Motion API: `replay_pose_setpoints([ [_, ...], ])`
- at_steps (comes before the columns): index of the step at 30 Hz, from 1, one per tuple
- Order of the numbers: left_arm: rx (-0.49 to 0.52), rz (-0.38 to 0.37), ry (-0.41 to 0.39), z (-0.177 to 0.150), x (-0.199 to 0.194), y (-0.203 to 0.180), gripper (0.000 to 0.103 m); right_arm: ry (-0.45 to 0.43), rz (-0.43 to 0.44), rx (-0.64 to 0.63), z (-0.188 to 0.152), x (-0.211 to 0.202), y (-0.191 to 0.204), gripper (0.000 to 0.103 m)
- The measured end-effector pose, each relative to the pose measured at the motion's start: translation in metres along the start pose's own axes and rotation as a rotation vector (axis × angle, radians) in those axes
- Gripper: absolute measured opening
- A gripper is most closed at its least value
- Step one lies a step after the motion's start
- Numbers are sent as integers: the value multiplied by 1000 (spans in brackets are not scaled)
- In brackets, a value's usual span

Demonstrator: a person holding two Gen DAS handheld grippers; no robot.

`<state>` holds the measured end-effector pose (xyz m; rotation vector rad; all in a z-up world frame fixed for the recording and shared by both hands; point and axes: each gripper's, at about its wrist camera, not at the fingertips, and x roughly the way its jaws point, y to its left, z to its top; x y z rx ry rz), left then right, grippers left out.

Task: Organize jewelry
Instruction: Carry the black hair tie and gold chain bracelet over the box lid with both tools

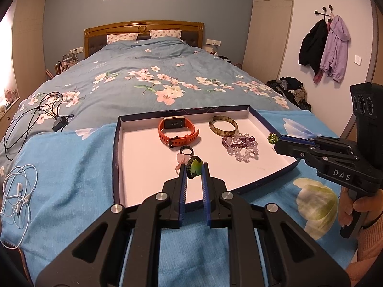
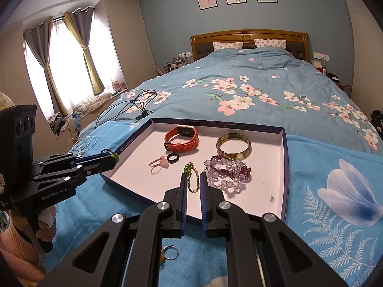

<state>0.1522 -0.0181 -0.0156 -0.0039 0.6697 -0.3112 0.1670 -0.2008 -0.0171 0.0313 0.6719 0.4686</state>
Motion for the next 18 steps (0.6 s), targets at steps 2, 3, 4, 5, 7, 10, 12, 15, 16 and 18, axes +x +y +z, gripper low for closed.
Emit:
replay_pose_setpoints([
  [2, -1, 1, 1, 1, 1, 1, 12, -2, -1, 1, 0, -1, 0, 8],
  [3, -1, 1, 1, 1, 1, 1, 12, -2, -1, 2, 0, 0, 0, 8],
  [4, -1, 2, 2, 1, 3, 1, 12, -2, 1, 3, 0, -1, 0, 8],
  [5, -1, 3, 3, 2, 3, 1, 12, -1, 2, 5, 0, 0, 0, 8],
  [7, -1, 6, 4, 3, 6, 2, 12, 1, 1, 6, 1, 1, -1, 8],
  [10, -5, 8, 6, 5, 11, 5, 12, 6, 2, 12, 1, 5, -4, 8],
  [12, -5, 9, 10, 5, 14, 5, 12, 8, 0, 13, 2, 7, -5, 8],
  [15, -3, 14, 15, 7, 18, 5, 12, 12, -1, 16, 3, 10, -7, 8],
  [16, -3, 13, 16, 7, 19, 6, 12, 12, -3, 16, 3, 11, -8, 8],
  [18, -4, 13, 20, 8, 22, 6, 12, 15, -1, 19, 4, 12, -9, 8],
])
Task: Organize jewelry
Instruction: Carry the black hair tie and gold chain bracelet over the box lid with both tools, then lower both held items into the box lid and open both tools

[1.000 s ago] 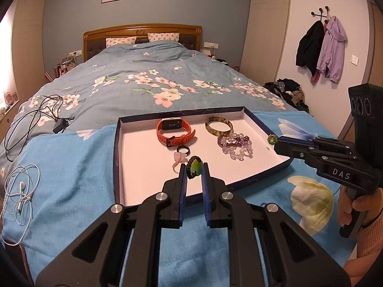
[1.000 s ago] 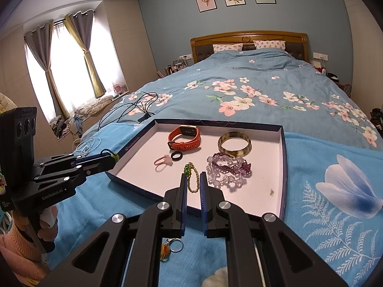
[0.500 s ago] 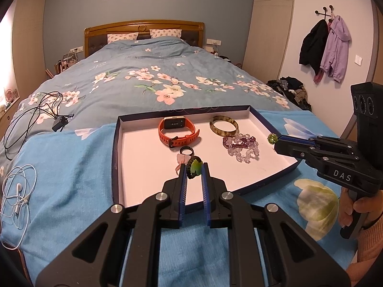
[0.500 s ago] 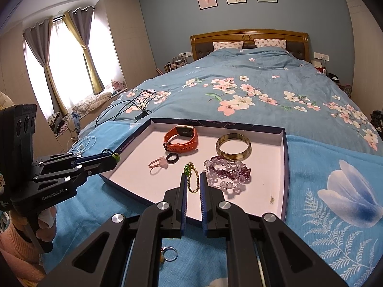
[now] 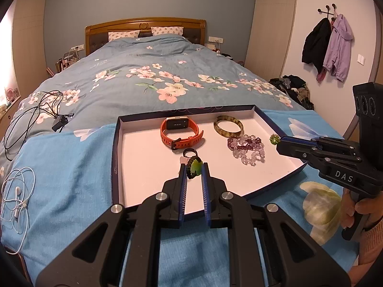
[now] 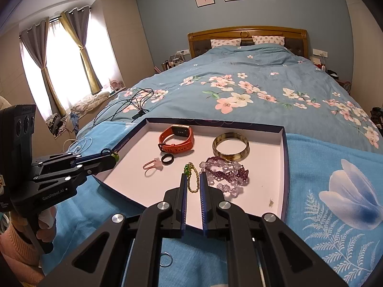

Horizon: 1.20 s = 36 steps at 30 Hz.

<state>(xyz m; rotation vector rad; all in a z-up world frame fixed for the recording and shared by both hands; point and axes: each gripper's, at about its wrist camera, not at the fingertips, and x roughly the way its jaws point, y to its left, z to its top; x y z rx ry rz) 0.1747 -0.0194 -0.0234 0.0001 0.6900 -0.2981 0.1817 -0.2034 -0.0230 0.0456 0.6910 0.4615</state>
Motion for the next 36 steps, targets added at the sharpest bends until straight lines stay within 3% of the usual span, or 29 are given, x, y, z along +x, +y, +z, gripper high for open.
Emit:
replay_pose_setpoints([
  [36, -18, 25, 83, 7, 41, 8, 12, 61, -26, 5, 9, 24, -10, 9],
])
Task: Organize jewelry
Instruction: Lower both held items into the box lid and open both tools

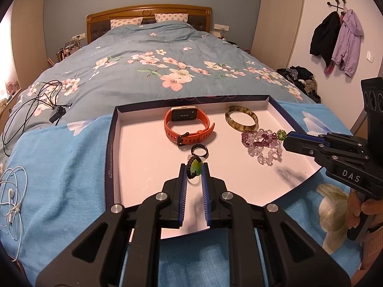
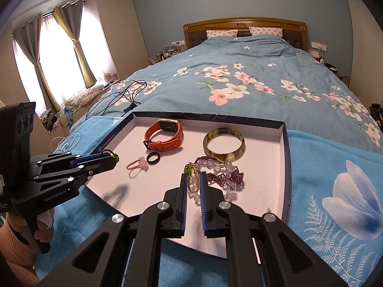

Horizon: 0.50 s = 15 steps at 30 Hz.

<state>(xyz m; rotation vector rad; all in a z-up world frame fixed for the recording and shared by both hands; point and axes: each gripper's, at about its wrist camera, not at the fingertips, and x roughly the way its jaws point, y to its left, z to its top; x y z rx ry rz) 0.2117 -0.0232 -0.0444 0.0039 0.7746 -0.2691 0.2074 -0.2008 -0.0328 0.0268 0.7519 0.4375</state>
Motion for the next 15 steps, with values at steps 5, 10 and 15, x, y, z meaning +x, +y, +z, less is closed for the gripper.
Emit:
replay_pose_setpoints([
  [5, -1, 1, 10, 0, 3, 0, 12, 11, -3, 6, 0, 4, -2, 9],
  [10, 4, 1, 15, 3, 6, -1, 12, 15, -11, 7, 2, 7, -3, 8],
  [15, 3, 4, 23, 4, 8, -1, 12, 21, -18, 5, 4, 10, -4, 9],
])
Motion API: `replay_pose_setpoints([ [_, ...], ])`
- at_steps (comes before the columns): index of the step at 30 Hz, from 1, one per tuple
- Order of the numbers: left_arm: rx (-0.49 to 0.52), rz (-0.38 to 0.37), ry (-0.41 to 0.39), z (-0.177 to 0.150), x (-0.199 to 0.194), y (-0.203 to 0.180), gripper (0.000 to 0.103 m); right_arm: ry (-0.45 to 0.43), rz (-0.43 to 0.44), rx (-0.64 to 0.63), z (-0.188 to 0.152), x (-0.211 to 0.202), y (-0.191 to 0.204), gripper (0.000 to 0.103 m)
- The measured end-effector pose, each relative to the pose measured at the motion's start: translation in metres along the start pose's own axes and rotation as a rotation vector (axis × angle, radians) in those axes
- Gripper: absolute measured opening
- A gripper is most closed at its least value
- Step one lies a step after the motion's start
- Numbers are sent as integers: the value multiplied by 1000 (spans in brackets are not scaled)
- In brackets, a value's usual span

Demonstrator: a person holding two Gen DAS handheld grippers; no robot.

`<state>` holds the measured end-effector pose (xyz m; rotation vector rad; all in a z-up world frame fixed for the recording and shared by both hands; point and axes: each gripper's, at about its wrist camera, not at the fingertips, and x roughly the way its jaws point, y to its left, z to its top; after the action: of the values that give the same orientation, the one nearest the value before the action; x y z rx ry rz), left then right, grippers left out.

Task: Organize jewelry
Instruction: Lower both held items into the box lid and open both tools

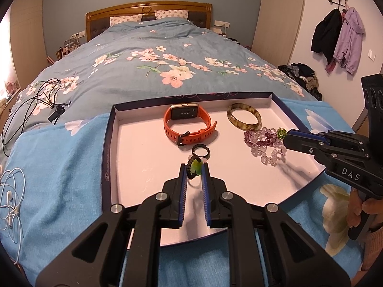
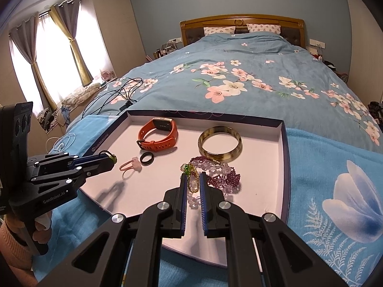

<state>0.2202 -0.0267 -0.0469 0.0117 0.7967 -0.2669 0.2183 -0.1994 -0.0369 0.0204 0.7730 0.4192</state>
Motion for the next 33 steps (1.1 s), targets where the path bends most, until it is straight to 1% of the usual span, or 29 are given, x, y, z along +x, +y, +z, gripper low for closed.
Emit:
replay_pose_setpoints([
  [8, -1, 4, 19, 0, 8, 0, 12, 18, -9, 2, 0, 6, -1, 9],
  [33, -3, 18, 46, 1, 23, 0, 13, 48, -28, 6, 0, 16, -3, 9],
])
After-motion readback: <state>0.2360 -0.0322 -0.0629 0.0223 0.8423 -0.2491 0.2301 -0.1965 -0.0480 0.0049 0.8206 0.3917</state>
